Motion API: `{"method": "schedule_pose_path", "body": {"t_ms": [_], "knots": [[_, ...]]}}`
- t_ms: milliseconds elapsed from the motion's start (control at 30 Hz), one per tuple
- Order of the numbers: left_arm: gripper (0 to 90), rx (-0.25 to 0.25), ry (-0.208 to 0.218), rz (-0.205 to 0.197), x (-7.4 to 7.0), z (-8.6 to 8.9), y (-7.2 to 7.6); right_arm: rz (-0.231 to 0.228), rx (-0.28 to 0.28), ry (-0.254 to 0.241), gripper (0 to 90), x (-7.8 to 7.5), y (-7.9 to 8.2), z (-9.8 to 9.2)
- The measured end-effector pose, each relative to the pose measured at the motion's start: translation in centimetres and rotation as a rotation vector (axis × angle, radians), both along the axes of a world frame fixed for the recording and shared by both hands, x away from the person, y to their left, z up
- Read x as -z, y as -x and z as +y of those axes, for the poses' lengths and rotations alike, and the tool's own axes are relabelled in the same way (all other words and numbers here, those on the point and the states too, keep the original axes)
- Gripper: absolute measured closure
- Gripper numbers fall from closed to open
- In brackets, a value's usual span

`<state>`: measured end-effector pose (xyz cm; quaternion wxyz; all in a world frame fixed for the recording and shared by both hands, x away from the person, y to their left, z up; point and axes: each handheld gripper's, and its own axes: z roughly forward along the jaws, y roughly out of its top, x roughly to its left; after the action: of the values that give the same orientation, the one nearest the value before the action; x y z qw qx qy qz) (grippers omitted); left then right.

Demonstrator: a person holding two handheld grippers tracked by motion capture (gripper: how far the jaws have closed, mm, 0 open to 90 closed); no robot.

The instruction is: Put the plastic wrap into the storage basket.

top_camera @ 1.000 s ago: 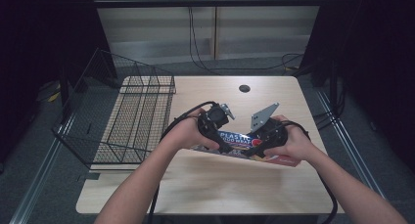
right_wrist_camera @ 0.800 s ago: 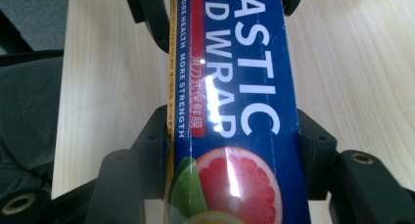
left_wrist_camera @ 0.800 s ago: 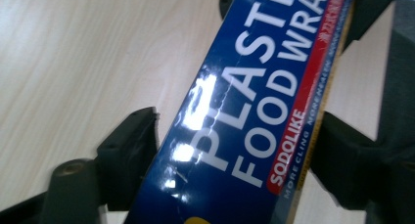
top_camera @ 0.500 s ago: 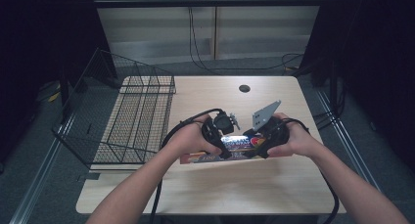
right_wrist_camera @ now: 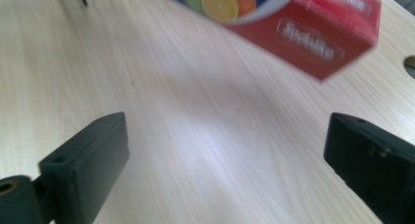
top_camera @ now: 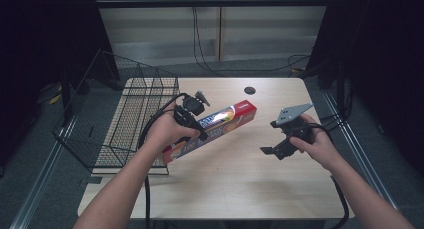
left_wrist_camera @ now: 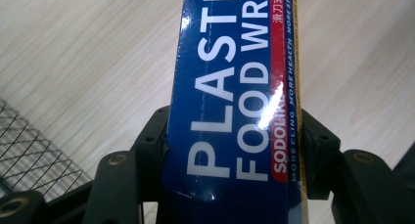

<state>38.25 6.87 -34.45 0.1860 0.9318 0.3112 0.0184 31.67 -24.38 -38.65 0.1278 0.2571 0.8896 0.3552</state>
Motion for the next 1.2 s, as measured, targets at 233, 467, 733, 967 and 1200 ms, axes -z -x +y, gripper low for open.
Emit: {"method": "schedule_pose_path", "body": {"t_ms": [233,467,733,967,1200], "knots": [[43.3,-0.096,0.02,0.0,-0.9,0.6,-0.7,0.025,0.064,-0.059,2.2,0.5,1.0,0.0],[43.3,-0.14,0.015,0.001,-2.2,1.3,-1.1,0.037,0.139,-0.074,2.1,1.3,2.0,-0.4],[43.3,-0.183,0.01,0.017,-3.0,2.3,-1.7,0.025,0.144,-0.105,1.9,1.9,3.1,-0.4],[43.3,-0.249,0.004,0.011,-3.8,3.3,-2.2,0.033,0.184,-0.105,1.8,2.8,3.6,-0.7],[43.4,-0.312,0.011,0.002,-4.4,4.2,-2.7,0.035,0.207,-0.096,1.8,3.5,3.8,-0.9]]}}
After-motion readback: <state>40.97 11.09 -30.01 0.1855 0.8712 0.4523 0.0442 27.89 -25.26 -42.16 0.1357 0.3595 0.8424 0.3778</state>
